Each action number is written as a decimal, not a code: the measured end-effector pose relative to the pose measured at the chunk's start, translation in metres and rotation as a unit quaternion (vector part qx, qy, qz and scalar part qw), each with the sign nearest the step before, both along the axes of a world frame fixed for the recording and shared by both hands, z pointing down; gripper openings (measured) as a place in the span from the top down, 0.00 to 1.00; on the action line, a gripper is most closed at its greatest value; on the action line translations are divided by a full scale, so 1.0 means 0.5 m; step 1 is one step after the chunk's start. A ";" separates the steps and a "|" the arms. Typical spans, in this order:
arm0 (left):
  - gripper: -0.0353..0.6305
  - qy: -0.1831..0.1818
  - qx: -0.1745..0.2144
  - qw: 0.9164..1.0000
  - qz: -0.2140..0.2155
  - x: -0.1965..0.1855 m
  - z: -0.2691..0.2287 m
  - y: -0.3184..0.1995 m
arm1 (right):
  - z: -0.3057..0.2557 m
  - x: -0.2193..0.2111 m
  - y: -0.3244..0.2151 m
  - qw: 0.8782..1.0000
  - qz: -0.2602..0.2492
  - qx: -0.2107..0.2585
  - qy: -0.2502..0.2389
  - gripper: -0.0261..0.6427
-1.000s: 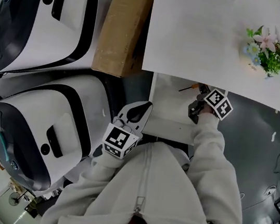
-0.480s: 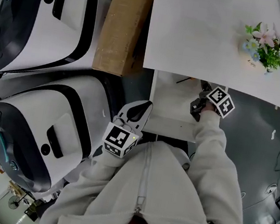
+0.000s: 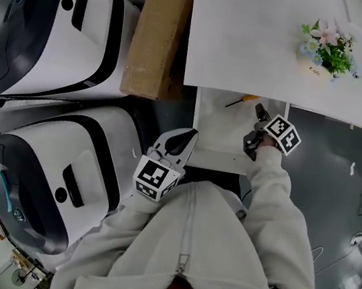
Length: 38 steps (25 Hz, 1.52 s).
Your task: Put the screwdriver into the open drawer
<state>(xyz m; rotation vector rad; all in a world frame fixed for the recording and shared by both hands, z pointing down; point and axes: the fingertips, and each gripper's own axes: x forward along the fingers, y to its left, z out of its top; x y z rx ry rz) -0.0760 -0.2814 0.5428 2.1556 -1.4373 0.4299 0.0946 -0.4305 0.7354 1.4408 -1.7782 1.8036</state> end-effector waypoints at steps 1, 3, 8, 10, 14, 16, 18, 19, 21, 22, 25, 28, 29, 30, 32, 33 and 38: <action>0.92 0.000 0.005 1.000 0.004 0.001 -0.005 0.003 | -0.012 0.002 0.003 1.000 0.001 0.006 -0.003 0.69; 0.92 0.000 0.014 1.000 0.011 0.003 -0.015 0.009 | -0.042 0.003 0.010 1.000 0.003 0.020 -0.010 0.69; 0.92 0.004 0.039 0.999 0.033 0.010 -0.041 0.018 | -0.121 0.005 0.036 0.998 0.010 0.058 -0.023 0.69; 0.92 0.007 0.050 0.998 0.043 0.015 -0.052 0.017 | -0.152 0.005 0.047 0.997 0.006 0.073 -0.025 0.69; 0.92 0.015 0.070 0.996 0.060 0.025 -0.075 0.028 | -0.211 0.008 0.080 0.994 0.001 0.105 -0.029 0.69; 0.92 0.017 0.077 0.995 0.067 0.029 -0.086 0.040 | -0.236 0.012 0.101 0.993 0.005 0.116 -0.032 0.69; 0.92 0.018 0.083 0.994 0.074 0.032 -0.094 0.053 | -0.258 0.016 0.123 0.991 0.011 0.127 -0.035 0.69; 0.92 0.019 0.086 0.993 0.077 0.032 -0.098 0.059 | -0.269 0.017 0.133 0.990 0.013 0.133 -0.035 0.69; 0.92 0.023 0.094 0.992 0.081 0.030 -0.106 0.072 | -0.290 0.020 0.152 0.989 0.018 0.146 -0.032 0.69; 0.92 0.025 0.098 0.992 0.081 0.028 -0.110 0.078 | -0.300 0.019 0.163 0.988 0.020 0.152 -0.030 0.69; 0.92 0.030 0.107 0.990 0.082 0.020 -0.119 0.099 | -0.338 0.011 0.197 0.984 0.019 0.178 -0.024 0.69; 0.92 0.036 0.114 0.989 0.083 0.015 -0.126 0.114 | -0.385 0.000 0.229 0.976 -0.005 0.216 -0.008 0.69; 0.92 0.040 0.117 0.989 0.083 0.015 -0.128 0.118 | -0.402 -0.003 0.239 0.972 -0.015 0.233 0.000 0.69; 0.92 0.043 0.120 0.988 0.084 0.016 -0.130 0.121 | -0.419 -0.005 0.250 0.968 -0.026 0.251 0.010 0.69; 0.92 0.047 0.125 0.987 0.088 0.019 -0.136 0.127 | -0.453 -0.004 0.269 0.955 -0.040 0.291 0.039 0.70; 0.92 0.047 0.128 0.986 0.091 0.022 -0.139 0.128 | -0.470 0.000 0.278 0.947 -0.043 0.312 0.060 0.71; 0.92 0.047 0.149 0.983 0.096 0.034 -0.160 0.124 | -0.555 0.022 0.316 0.903 -0.059 0.395 0.158 0.80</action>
